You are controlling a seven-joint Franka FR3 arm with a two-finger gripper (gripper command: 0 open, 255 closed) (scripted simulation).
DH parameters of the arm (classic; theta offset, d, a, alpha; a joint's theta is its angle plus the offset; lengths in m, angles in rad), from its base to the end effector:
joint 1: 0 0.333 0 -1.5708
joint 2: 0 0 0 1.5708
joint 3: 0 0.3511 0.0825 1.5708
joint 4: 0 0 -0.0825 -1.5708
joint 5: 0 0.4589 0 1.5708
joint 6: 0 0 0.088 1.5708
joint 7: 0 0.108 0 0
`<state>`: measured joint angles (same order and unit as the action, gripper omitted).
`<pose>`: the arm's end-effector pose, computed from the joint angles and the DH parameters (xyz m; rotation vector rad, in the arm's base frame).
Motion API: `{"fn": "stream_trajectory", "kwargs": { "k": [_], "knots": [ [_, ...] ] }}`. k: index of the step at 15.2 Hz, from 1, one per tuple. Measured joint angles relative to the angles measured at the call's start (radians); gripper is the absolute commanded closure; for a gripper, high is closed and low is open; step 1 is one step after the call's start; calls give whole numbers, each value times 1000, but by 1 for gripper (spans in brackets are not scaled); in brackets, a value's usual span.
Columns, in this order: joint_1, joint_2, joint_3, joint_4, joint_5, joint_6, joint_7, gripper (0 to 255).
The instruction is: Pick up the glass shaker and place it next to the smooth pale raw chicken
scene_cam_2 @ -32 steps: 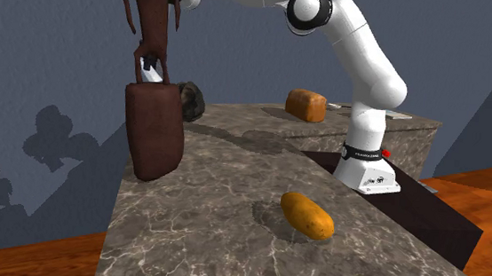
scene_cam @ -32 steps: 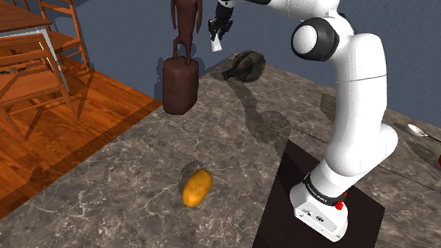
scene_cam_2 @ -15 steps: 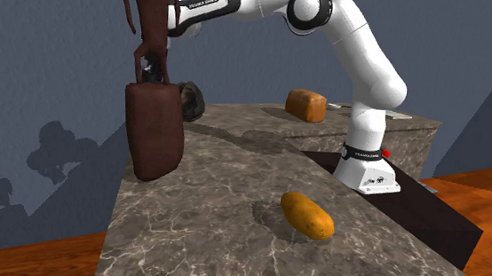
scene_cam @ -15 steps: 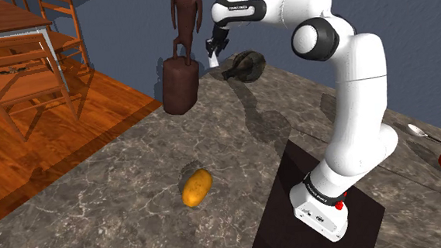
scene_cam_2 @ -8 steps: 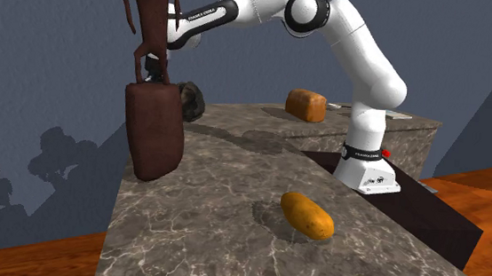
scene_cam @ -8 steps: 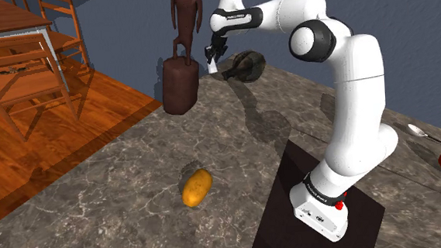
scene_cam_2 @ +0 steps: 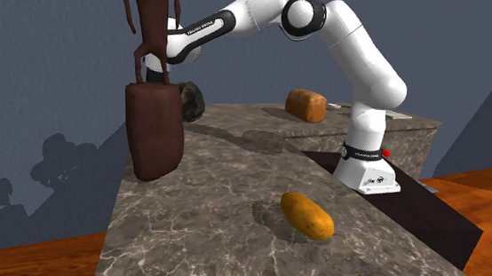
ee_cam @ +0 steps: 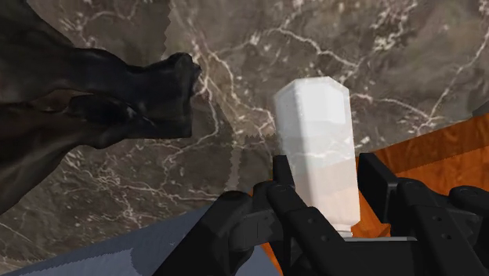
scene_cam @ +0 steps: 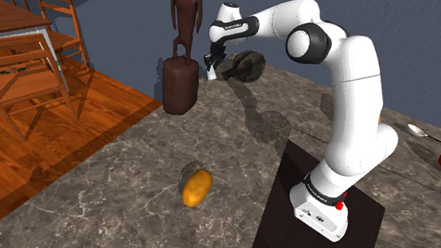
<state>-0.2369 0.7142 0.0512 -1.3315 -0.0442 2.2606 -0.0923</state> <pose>0.8304 -0.1676 0.3216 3.0864 -0.1314 0.3304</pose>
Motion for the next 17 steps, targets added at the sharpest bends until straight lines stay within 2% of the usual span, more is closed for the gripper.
{"fn": "stream_trajectory", "kwargs": {
  "k": [4, 10, 11, 17],
  "knots": [
    [1, 17, -1, -23, -1, 39, 2, 255],
    [1, 23, -1, -22, -2, 46, 2, 255],
    [1, 23, -1, -22, -2, 46, 2, 0],
    [1, 23, -1, -23, -2, 46, 2, 0]
  ]
}}
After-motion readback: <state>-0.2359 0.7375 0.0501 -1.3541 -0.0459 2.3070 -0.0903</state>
